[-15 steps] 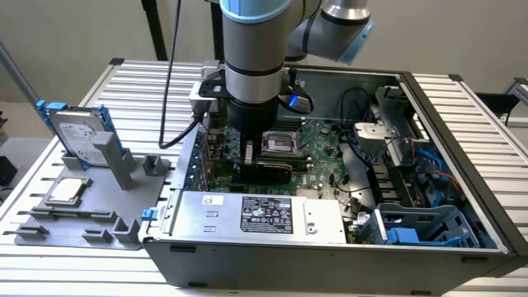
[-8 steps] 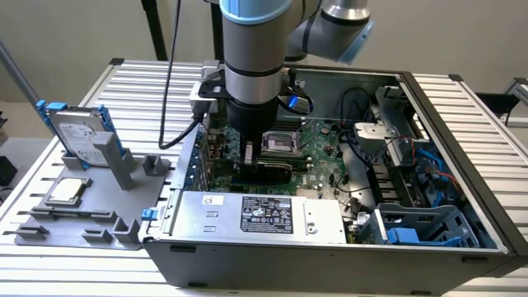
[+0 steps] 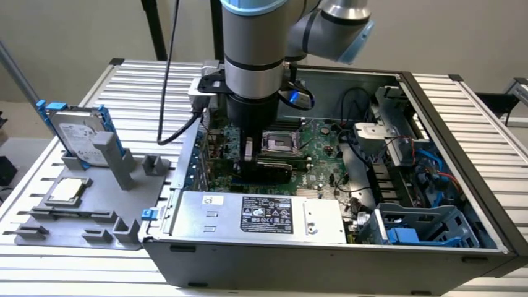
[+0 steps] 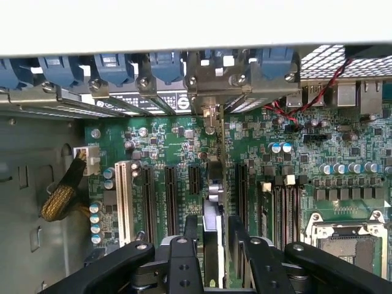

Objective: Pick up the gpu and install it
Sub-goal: 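Insert the gpu into the slot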

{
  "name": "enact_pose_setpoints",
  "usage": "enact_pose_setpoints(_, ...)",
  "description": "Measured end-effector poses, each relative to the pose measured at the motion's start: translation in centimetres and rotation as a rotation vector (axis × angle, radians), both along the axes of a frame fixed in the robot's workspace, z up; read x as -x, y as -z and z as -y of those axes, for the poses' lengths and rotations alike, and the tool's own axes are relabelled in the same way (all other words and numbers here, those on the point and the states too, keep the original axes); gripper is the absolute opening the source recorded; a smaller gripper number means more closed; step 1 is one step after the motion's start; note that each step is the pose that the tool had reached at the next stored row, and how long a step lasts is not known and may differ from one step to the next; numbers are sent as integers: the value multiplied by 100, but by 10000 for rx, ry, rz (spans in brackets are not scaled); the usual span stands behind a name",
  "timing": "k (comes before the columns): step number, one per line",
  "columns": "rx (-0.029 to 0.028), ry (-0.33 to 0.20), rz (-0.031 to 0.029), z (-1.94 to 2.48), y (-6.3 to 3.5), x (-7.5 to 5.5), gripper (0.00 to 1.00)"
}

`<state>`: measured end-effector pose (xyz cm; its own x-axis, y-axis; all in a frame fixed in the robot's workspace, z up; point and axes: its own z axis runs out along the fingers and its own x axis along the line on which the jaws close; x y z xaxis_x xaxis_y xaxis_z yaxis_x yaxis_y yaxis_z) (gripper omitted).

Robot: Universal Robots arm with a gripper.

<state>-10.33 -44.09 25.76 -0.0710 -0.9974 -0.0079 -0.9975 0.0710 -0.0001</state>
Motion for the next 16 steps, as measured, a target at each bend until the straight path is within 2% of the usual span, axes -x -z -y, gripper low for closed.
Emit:
enact_pose_setpoints(6, 1, 0, -10, 0, -220, 0, 35)
enact_pose_setpoints(8, 1, -1, -11, 0, -262, 0, 32)
enact_pose_setpoints(10, -3, 0, -9, 0, -270, 0, 19)
enact_pose_setpoints(11, -4, -2, -11, 0, -270, 0, 19)
enact_pose_setpoints(12, -4, -2, -11, 0, -271, 0, 11)
enact_pose_setpoints(16, -2, -2, -12, 0, -272, 0, 11)
